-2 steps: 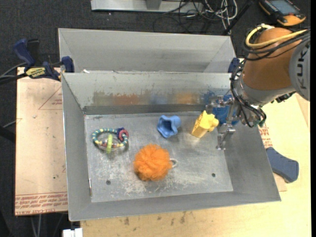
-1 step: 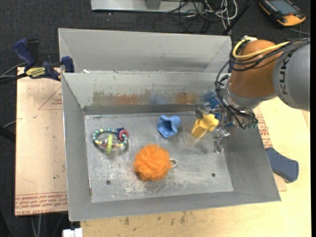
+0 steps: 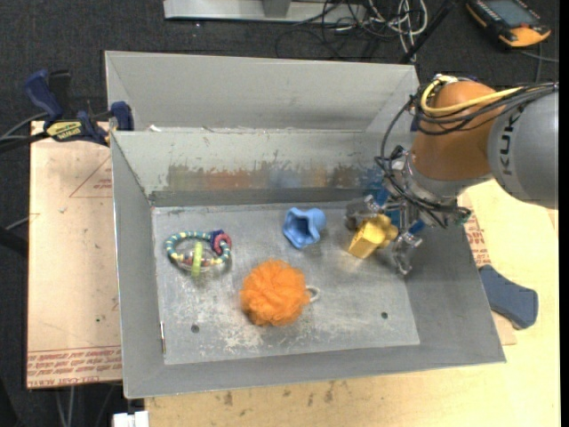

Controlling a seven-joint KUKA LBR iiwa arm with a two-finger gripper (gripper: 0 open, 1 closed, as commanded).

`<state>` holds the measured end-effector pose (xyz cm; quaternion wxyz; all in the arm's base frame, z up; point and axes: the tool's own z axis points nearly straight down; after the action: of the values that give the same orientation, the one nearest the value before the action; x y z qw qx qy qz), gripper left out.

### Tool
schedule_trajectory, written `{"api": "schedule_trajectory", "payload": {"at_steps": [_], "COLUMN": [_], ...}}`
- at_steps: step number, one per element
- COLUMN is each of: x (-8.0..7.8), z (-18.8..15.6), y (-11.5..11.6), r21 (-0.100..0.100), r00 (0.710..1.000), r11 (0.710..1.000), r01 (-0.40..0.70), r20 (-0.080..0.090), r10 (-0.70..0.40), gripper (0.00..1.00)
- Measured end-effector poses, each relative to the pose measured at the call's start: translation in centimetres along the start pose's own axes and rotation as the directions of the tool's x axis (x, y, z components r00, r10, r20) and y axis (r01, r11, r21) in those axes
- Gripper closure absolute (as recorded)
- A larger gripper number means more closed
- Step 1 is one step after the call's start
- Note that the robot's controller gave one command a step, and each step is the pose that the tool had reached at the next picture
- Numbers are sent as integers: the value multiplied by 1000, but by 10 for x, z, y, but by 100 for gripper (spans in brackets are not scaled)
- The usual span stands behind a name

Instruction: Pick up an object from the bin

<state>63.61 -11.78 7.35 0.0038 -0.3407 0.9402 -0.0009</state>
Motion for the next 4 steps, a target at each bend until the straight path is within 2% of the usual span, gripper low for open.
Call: {"api": "schedule_trajectory", "payload": {"at_steps": [1,2,4], "x": [5,0,0], "z": [-23,-18,-20], "y": [-22,-12,-14], "r21": [-3,17,13], "r00": [999,1000,1000], "r11": [999,1000,1000], "r01": [-32,-2,-4], "r20": [-3,-8,-5], "r10": [32,2,4], "gripper": [0,100,100]}}
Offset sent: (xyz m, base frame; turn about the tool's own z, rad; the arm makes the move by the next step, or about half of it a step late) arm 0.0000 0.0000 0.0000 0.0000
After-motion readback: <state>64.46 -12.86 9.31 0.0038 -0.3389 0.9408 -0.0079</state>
